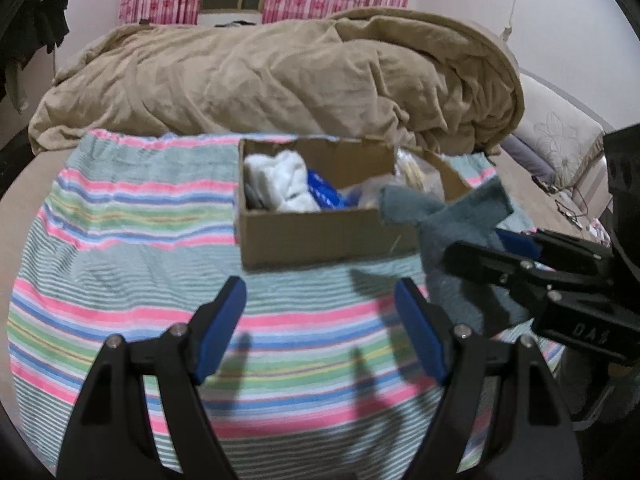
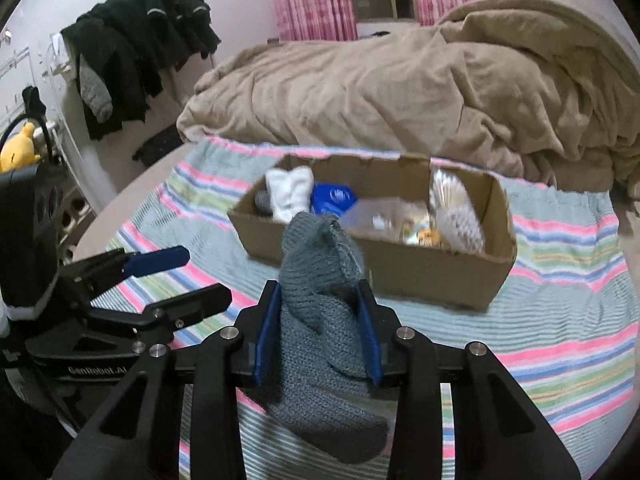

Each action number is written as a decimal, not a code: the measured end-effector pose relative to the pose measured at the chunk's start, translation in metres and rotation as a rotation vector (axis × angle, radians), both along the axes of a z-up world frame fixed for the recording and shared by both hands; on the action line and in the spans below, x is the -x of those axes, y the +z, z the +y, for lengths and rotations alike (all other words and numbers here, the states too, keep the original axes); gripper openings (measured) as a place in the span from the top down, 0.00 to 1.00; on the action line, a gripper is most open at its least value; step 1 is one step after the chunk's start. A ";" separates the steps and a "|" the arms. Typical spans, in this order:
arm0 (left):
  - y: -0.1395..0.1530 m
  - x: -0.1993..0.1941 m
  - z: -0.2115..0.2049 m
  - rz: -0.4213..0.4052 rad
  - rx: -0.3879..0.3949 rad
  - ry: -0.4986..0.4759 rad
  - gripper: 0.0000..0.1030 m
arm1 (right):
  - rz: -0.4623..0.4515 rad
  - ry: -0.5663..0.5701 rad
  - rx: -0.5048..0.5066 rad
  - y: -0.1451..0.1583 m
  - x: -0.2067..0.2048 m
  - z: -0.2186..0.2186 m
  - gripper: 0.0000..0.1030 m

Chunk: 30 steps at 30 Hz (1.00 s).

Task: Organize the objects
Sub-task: 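Carry the gray knit sock into the box and open the right tool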

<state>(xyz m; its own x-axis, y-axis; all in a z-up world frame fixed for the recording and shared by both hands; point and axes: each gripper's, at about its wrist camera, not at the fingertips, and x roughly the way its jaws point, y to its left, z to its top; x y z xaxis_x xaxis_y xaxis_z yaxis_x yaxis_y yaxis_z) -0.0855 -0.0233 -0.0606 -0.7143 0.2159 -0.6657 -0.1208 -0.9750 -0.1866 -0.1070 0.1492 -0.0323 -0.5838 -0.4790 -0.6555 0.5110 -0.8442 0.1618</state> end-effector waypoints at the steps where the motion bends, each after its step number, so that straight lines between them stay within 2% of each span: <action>1: 0.002 0.000 0.000 0.007 0.006 0.006 0.24 | 0.006 -0.002 0.009 0.003 0.000 0.000 0.62; 13: 0.044 0.013 -0.012 0.105 0.003 0.054 0.24 | 0.083 -0.041 0.075 0.041 0.016 0.000 0.62; 21: 0.061 0.044 -0.026 0.098 -0.078 0.061 0.24 | 0.139 -0.061 0.090 0.064 0.041 -0.003 0.62; 26: 0.071 0.062 -0.035 0.120 -0.072 0.073 0.24 | 0.162 -0.077 0.084 0.073 0.061 -0.006 0.62; 30: 0.064 0.081 -0.040 0.103 -0.045 0.069 0.24 | 0.158 -0.080 0.086 0.074 0.079 -0.009 0.62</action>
<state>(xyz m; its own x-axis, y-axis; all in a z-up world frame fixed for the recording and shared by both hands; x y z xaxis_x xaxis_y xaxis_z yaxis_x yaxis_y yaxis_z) -0.1665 -0.0630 0.0031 -0.7925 0.1917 -0.5790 -0.0745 -0.9727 -0.2200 -0.1857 0.1402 0.0417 -0.7149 -0.4773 -0.5110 0.4675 -0.8697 0.1582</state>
